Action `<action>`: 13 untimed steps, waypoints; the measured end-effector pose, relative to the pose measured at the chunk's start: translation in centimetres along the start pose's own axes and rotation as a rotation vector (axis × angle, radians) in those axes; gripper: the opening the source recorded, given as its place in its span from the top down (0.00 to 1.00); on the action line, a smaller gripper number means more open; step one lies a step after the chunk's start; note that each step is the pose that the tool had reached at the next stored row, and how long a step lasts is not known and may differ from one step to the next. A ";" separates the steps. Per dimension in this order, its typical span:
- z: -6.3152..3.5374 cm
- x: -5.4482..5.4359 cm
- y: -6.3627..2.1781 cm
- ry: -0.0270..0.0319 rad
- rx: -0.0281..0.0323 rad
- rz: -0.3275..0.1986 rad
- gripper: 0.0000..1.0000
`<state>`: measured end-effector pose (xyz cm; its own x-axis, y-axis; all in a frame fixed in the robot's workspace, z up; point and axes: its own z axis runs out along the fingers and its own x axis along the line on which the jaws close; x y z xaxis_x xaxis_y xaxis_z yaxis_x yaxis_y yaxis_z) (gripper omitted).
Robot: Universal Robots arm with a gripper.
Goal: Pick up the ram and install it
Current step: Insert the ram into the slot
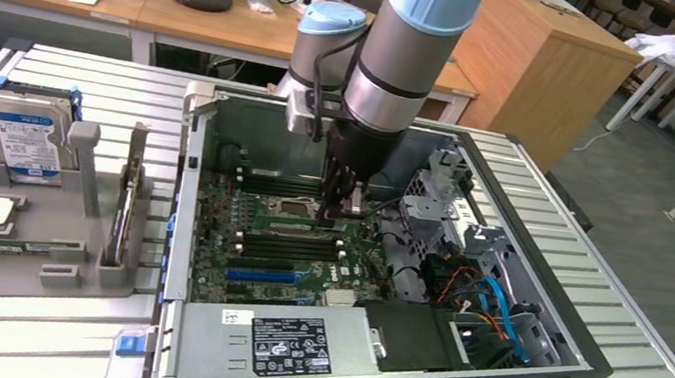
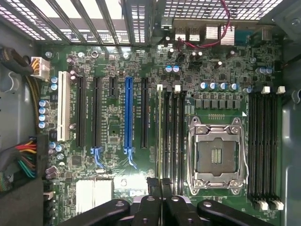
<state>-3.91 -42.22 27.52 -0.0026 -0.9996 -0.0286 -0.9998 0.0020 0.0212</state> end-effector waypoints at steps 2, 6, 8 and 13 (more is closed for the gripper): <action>0.19 0.0 0.00 0.0000 0.0000 0.000 0.88; 0.54 0.0 -0.01 0.0000 0.0000 0.000 0.88; 0.67 0.0 -0.01 0.0000 0.0000 0.000 0.88; 1.15 0.0 -0.02 -0.0001 0.0000 0.000 0.88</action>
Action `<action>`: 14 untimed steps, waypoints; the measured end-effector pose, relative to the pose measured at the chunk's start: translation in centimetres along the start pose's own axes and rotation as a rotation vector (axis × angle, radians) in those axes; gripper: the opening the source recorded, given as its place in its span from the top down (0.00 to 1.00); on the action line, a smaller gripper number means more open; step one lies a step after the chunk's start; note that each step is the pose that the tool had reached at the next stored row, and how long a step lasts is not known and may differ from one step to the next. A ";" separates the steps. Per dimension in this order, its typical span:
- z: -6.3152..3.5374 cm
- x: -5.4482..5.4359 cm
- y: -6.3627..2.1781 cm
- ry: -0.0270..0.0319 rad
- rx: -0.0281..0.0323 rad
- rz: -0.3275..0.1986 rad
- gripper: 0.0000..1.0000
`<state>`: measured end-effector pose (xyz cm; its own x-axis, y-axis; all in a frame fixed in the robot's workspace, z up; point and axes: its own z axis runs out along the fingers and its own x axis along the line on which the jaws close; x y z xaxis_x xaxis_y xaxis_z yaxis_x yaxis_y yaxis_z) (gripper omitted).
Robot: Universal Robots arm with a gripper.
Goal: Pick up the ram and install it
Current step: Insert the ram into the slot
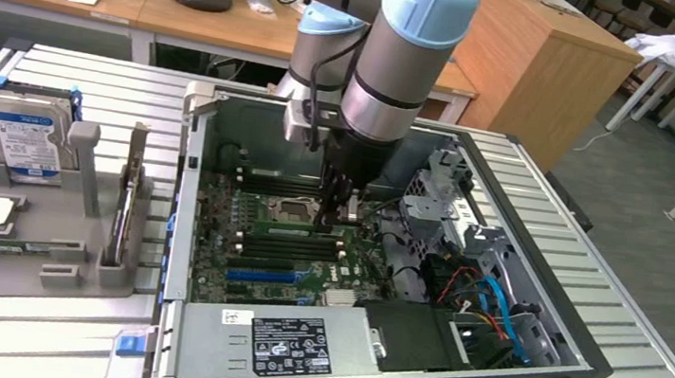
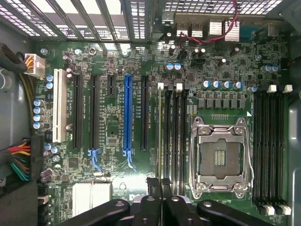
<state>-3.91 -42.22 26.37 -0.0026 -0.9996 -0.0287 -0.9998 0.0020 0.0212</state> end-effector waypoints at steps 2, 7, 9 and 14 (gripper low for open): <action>0.20 0.0 -0.01 0.0000 0.0000 0.000 0.88; 0.58 0.0 -0.01 0.0000 0.0000 0.000 0.88; 0.71 0.0 -0.02 0.0001 0.0000 0.000 0.88; 1.00 0.0 -0.02 0.0001 0.0000 0.000 0.88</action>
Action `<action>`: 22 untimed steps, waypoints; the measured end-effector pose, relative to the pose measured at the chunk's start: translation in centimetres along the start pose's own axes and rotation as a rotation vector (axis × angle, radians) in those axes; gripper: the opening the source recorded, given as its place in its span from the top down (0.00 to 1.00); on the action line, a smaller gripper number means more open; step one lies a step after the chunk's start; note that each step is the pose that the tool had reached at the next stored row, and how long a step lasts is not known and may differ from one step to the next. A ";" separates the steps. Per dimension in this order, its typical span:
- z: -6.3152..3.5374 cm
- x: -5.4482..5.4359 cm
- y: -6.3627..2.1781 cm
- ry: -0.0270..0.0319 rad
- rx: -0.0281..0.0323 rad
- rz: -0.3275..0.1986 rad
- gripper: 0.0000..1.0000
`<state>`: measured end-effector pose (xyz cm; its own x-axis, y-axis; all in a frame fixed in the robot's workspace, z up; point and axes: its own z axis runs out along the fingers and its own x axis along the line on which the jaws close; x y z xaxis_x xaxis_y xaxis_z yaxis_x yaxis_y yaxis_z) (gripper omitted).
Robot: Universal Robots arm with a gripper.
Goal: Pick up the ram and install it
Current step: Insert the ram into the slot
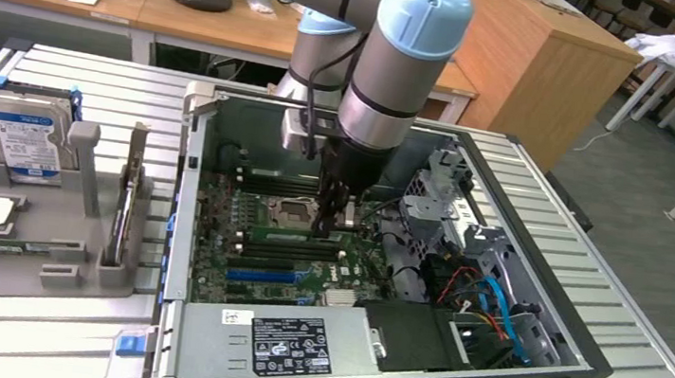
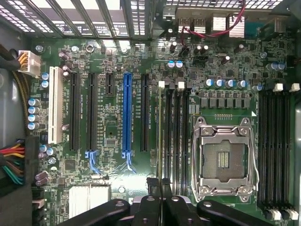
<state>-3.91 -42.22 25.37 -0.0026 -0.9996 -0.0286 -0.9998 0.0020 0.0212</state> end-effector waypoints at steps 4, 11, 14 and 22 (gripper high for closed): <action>0.20 0.0 0.00 0.0001 0.0000 0.000 0.88; 0.22 0.0 0.11 -0.0001 0.0013 0.000 0.88; 0.21 0.0 0.11 0.0000 0.0014 0.000 0.88; 0.23 -0.3 0.11 0.0001 0.0013 0.000 0.88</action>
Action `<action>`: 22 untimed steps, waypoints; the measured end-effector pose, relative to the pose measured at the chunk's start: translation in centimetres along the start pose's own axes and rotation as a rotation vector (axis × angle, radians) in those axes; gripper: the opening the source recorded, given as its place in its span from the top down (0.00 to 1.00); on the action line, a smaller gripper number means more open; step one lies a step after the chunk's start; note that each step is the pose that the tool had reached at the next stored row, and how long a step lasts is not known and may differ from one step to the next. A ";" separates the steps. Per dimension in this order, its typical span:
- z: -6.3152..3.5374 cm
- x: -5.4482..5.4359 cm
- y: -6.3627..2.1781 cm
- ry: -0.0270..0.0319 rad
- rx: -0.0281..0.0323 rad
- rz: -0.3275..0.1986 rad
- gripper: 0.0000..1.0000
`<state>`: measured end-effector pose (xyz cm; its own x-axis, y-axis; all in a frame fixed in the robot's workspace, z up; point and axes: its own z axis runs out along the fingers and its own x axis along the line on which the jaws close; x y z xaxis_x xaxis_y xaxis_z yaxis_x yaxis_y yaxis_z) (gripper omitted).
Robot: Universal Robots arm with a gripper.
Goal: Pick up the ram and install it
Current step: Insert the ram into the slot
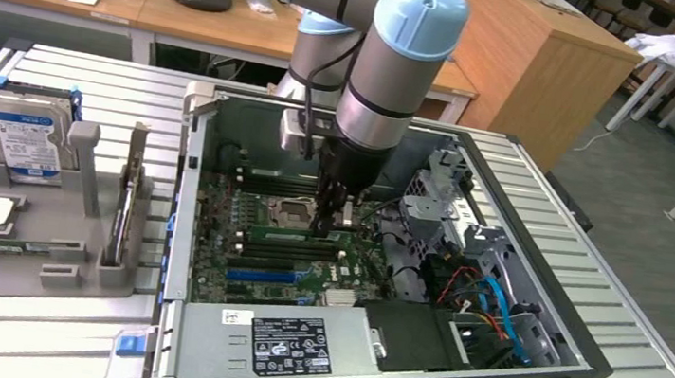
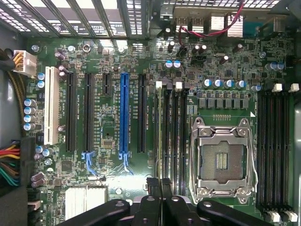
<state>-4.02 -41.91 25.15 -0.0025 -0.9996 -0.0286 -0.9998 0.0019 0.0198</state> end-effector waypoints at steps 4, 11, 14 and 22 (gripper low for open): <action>0.22 0.0 0.02 -0.0001 0.0000 0.000 0.88; 0.85 0.0 0.05 -0.0003 0.0002 0.001 0.88; 0.90 -0.1 0.05 0.0000 0.0000 0.001 0.88; 1.20 -0.1 0.05 -0.0002 0.0001 0.003 0.88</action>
<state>-4.10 -41.82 23.96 -0.0050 -0.9996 -0.0287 -0.9998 0.0045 0.0198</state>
